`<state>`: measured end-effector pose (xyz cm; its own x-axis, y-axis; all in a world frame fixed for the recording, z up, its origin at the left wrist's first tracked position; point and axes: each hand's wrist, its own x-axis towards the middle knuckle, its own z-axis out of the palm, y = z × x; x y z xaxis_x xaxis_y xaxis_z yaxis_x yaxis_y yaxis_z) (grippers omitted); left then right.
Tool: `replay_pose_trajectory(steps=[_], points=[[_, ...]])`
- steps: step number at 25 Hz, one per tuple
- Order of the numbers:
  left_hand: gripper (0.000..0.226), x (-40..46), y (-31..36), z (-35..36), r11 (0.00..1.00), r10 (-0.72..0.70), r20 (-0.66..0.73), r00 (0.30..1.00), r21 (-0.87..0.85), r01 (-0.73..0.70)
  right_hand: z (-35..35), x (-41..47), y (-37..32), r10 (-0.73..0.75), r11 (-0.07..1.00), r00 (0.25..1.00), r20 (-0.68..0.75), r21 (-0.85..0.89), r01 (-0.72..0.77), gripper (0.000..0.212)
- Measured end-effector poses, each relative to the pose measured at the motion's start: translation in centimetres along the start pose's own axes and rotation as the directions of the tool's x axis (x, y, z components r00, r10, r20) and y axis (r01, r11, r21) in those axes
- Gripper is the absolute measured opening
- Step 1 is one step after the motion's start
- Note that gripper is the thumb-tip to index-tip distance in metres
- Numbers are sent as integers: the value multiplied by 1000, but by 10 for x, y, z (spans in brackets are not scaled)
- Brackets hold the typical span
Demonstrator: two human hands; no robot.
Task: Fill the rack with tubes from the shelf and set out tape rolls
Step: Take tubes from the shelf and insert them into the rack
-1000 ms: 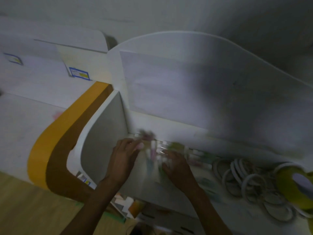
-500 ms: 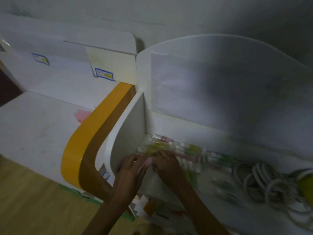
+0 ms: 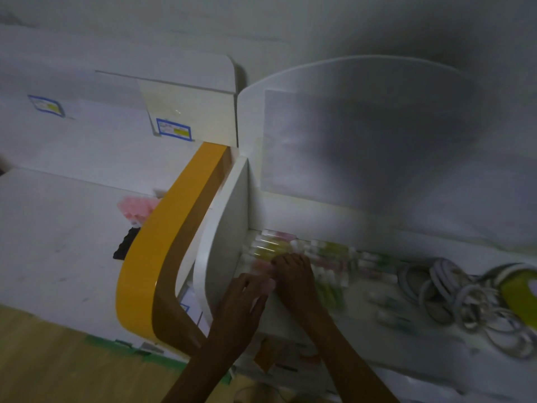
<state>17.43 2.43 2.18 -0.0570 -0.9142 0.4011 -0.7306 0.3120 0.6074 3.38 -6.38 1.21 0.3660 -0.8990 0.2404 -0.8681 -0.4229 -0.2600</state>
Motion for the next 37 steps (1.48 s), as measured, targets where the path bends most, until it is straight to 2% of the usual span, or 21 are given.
replay_pose_trajectory(steps=[3, 8, 10, 12, 14, 16, 18, 21, 25, 29, 33, 37], points=[[32, 3, 0, -2, 999, 36, -16, 999, 13, -36, -1, 1, -2, 11, 1000, 999, -51, 20, -10, 19], [33, -1, -6, 5, 998, -52, 40, 998, -21, 53, -7, -2, 10, 135, 956, 987, -84, 272, -107, 23], [36, -3, -6, 8, 997, -70, 88, 994, -24, 72, -18, -4, 7, 246, 865, 969, -26, 456, -207, 12], [37, -2, -3, 6, 993, -95, 95, 991, -61, 101, -27, -8, 6, 351, 739, 936, -22, 620, -262, 14], [35, -1, 3, 1, 993, -63, 98, 993, -91, 72, -38, -15, 5, 437, 619, 899, -25, 734, -280, 15], [30, 0, 11, -7, 989, -43, 93, 995, -136, 55, -54, -22, 4, 472, 562, 880, -53, 787, -254, 13], [30, 2, 19, -17, 982, -35, 82, 996, -184, 50, -73, -30, 2, 491, 579, 864, -109, 782, -230, 15], [39, 1, 26, -29, 976, 43, 32, 999, -216, -36, -94, -44, -1, 512, 616, 840, -180, 759, -213, 26], [55, -8, 43, -52, 971, 48, -30, 998, -233, -54, -107, -56, -14, 456, 543, 872, -176, 832, -116, 32], [41, -27, 61, -78, 986, 14, -145, 989, -165, -38, -118, -62, -34, 333, 454, 930, -155, 891, -14, 23], [38, -58, 86, -113, 994, -66, -271, 960, -106, 38, -130, -69, -59, 151, 433, 977, -150, 899, 71, 28], [42, -88, 94, -157, 990, -129, -381, 916, -95, 100, -139, -74, -101, -38, 439, 986, -160, 884, 160, 31]])
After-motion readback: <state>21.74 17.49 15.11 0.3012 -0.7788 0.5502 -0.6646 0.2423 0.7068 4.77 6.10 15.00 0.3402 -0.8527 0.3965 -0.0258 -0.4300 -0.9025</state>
